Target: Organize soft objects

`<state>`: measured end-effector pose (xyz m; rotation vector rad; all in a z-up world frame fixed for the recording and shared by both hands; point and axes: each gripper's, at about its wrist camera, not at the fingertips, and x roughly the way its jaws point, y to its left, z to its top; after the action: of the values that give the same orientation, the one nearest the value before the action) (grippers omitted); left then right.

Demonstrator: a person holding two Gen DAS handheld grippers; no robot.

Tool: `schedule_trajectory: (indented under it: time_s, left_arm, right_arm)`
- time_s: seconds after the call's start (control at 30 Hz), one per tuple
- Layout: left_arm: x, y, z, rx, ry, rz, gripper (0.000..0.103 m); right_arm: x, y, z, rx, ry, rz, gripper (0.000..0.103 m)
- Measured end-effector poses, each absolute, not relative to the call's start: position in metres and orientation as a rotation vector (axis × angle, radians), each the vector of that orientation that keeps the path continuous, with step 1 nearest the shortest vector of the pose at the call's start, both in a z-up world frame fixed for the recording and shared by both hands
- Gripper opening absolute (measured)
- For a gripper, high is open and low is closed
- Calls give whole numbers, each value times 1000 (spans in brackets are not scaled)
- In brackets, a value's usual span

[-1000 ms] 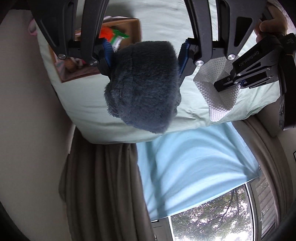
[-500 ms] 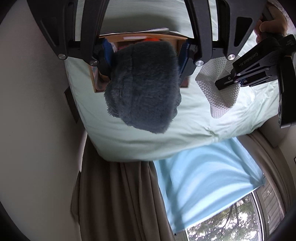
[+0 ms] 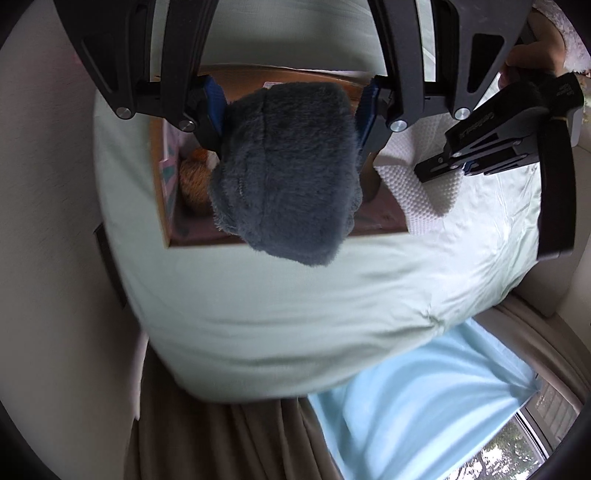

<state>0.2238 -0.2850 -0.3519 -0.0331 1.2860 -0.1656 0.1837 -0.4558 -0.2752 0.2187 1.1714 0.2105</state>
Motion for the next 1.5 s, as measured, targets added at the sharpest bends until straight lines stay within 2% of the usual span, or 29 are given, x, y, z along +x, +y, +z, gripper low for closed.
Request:
schedule_trajectory:
  time_s: [0.2, 0.23, 0.27, 0.3, 0.33, 0.37, 0.4, 0.43, 0.47, 1.0, 1.23, 1.5]
  left_arm:
    - [236, -304, -368, 37, 1332, -144, 9]
    - [239, -300, -370, 38, 1339, -143, 18]
    - [240, -302, -372, 33, 1352, -148, 46]
    - [240, -304, -374, 31, 1367, -147, 69]
    - [241, -302, -375, 36, 1364, -141, 103]
    - [239, -301, -373, 39, 1347, -139, 103]
    - [236, -300, -370, 33, 1341, -150, 103]
    - [235, -299, -370, 26, 1344, -159, 103]
    - [233, -299, -369, 29, 1348, -162, 103]
    - [213, -272, -320, 32, 1284, -170, 103]
    - [191, -249, -269, 37, 1211, -183, 103]
    - [146, -183, -170, -6, 1027, -209, 103]
  right_arm:
    - [209, -461, -300, 251, 1236, 227, 55]
    - [214, -462, -305, 268, 1259, 234, 57]
    - [218, -464, -309, 290, 1276, 240, 59]
    - [222, -464, -311, 296, 1282, 236, 64]
    - [226, -465, -315, 292, 1285, 229, 72]
    - [228, -465, -316, 294, 1284, 226, 80]
    - [229, -466, -316, 302, 1279, 229, 95]
    - [229, -467, -315, 311, 1274, 228, 100]
    - [229, -468, -315, 314, 1275, 222, 101]
    - [211, -462, -287, 296, 1232, 155, 102]
    - [191, -442, -232, 272, 1158, 135, 102]
    - [145, -391, -137, 165, 1013, 155, 102]
